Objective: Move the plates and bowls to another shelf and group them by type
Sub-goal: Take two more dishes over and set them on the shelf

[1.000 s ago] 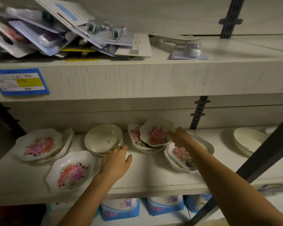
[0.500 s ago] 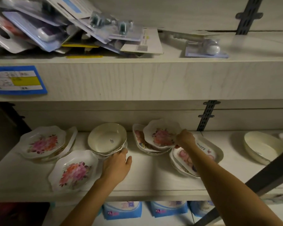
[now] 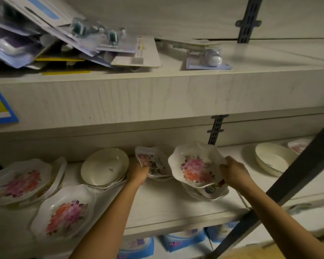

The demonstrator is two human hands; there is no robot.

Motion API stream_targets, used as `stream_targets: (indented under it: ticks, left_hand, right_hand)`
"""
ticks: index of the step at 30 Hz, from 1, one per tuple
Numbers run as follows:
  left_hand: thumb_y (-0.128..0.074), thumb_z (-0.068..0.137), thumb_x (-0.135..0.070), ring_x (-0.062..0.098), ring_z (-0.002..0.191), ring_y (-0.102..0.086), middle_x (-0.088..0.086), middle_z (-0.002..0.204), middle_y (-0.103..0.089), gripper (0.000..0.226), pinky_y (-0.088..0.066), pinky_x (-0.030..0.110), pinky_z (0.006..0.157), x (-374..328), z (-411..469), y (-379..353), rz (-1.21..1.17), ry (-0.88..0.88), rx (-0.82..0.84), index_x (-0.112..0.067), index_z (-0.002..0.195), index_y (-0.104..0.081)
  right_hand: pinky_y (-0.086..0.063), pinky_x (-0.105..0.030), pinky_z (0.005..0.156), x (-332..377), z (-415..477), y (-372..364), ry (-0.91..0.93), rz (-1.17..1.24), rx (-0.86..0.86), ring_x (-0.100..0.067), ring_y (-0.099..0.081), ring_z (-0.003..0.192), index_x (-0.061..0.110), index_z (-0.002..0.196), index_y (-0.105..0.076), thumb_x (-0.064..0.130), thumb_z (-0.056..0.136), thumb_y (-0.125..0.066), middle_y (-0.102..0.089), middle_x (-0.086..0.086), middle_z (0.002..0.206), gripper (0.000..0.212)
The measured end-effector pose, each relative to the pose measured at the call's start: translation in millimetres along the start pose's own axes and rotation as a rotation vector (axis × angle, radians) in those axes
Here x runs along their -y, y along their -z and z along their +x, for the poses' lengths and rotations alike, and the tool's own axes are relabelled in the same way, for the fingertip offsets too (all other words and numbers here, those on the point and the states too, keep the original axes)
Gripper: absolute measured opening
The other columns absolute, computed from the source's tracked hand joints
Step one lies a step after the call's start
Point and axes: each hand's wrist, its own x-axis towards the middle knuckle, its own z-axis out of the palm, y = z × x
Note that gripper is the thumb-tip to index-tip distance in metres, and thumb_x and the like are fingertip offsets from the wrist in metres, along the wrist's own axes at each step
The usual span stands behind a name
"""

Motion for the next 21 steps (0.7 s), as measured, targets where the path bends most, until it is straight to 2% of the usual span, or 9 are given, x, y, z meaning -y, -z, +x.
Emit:
stream_targets:
  ticks: [2, 4, 7, 11, 13, 14, 16, 18, 21]
  left_hand:
    - [-0.047, 0.089, -0.021, 0.041, 0.096, -0.062, 0.029, 0.115, -0.062, 0.032, -0.052, 0.043, 0.073, -5.1, -2.1, -0.4, 0.071, -0.026, -0.057, 0.001, 0.107, -0.061]
    - [-0.043, 0.091, -0.013, 0.041, 0.11, -0.056, 0.029, 0.121, -0.058, 0.031, -0.047, 0.041, 0.086, -11.3, -8.7, 3.4, 0.133, -0.046, -0.102, 0.004, 0.113, -0.057]
    - [-0.038, 0.093, -0.008, 0.042, 0.117, -0.051, 0.031, 0.128, -0.052, 0.034, -0.042, 0.04, 0.091, -13.4, -11.6, 11.2, 0.162, -0.038, -0.149, 0.01, 0.121, -0.048]
    - [-0.04, 0.094, -0.014, 0.04, 0.113, -0.053, 0.029, 0.124, -0.052, 0.034, -0.048, 0.043, 0.094, -3.8, -10.8, 30.6, 0.017, -0.021, -0.153, 0.006, 0.121, -0.045]
    - [-0.04, 0.093, -0.012, 0.042, 0.106, -0.055, 0.029, 0.12, -0.053, 0.029, -0.051, 0.051, 0.088, 3.7, -13.2, 44.1, -0.062, -0.048, -0.16, 0.004, 0.116, -0.046]
    - [-0.039, 0.093, -0.011, 0.04, 0.103, -0.055, 0.027, 0.117, -0.053, 0.028, -0.053, 0.05, 0.083, 7.4, -18.6, 51.2, -0.101, -0.062, -0.156, 0.003, 0.116, -0.045]
    - [-0.035, 0.095, -0.011, 0.034, 0.095, -0.054, 0.018, 0.11, -0.052, 0.03, -0.052, 0.039, 0.066, 13.3, -35.2, 63.9, -0.148, -0.082, -0.118, 0.0, 0.122, -0.043]
    - [-0.032, 0.097, -0.013, 0.025, 0.085, -0.052, 0.014, 0.107, -0.052, 0.028, -0.044, 0.029, 0.053, 19.5, -53.1, 73.8, -0.121, -0.116, -0.076, -0.006, 0.122, -0.043]
    - [-0.032, 0.098, -0.016, 0.016, 0.07, -0.051, 0.014, 0.105, -0.056, 0.019, -0.039, 0.025, 0.048, 28.5, -77.0, 83.8, -0.092, -0.156, -0.031, -0.011, 0.111, -0.044]
  right_hand:
    - [-0.056, -0.042, 0.076, -4.6, -4.5, 2.0, -0.008, -0.001, 0.003, -0.03, -0.065, 0.083, 0.004, 0.11, -0.048, 0.017, 0.094, -0.037, -0.065, -0.015, 0.094, 0.023]
    - [-0.055, -0.041, 0.077, -7.2, -7.4, 2.2, -0.007, -0.005, 0.003, -0.029, -0.064, 0.083, 0.004, 0.11, -0.049, 0.016, 0.094, -0.037, -0.064, -0.013, 0.093, 0.023]
    - [-0.053, -0.038, 0.075, -7.0, -11.3, 1.8, -0.005, -0.01, 0.003, -0.029, -0.063, 0.085, 0.002, 0.113, -0.048, 0.015, 0.095, -0.037, -0.063, -0.014, 0.095, 0.025]
    - [-0.052, -0.037, 0.07, -4.0, -16.7, 2.8, 0.012, 0.002, 0.009, -0.029, -0.062, 0.084, 0.002, 0.113, -0.048, 0.015, 0.094, -0.038, -0.063, -0.015, 0.096, 0.025]
    - [-0.047, -0.031, 0.062, -3.7, -20.8, 3.3, 0.029, 0.021, 0.009, -0.027, -0.059, 0.08, 0.002, 0.112, -0.048, 0.013, 0.094, -0.038, -0.06, -0.012, 0.092, 0.024]
    - [-0.045, -0.03, 0.061, -3.8, -24.7, 4.1, 0.039, 0.031, 0.002, -0.027, -0.059, 0.08, 0.001, 0.112, -0.048, 0.012, 0.094, -0.038, -0.059, -0.012, 0.09, 0.024]
    - [-0.047, -0.031, 0.061, -5.5, -33.9, 5.7, 0.058, 0.053, -0.01, -0.027, -0.062, 0.077, 0.001, 0.112, -0.049, 0.011, 0.093, -0.038, -0.061, -0.011, 0.085, 0.024]
    - [-0.048, -0.027, 0.056, -8.6, -44.3, 6.6, 0.073, 0.082, 0.002, -0.021, -0.065, 0.064, 0.002, 0.115, -0.048, 0.011, 0.094, -0.037, -0.064, -0.007, 0.075, 0.025]
    - [-0.046, -0.021, 0.053, -13.6, -61.6, 8.5, 0.064, 0.1, 0.027, -0.013, -0.06, 0.056, 0.004, 0.116, -0.045, 0.011, 0.095, -0.038, -0.06, -0.002, 0.072, 0.023]
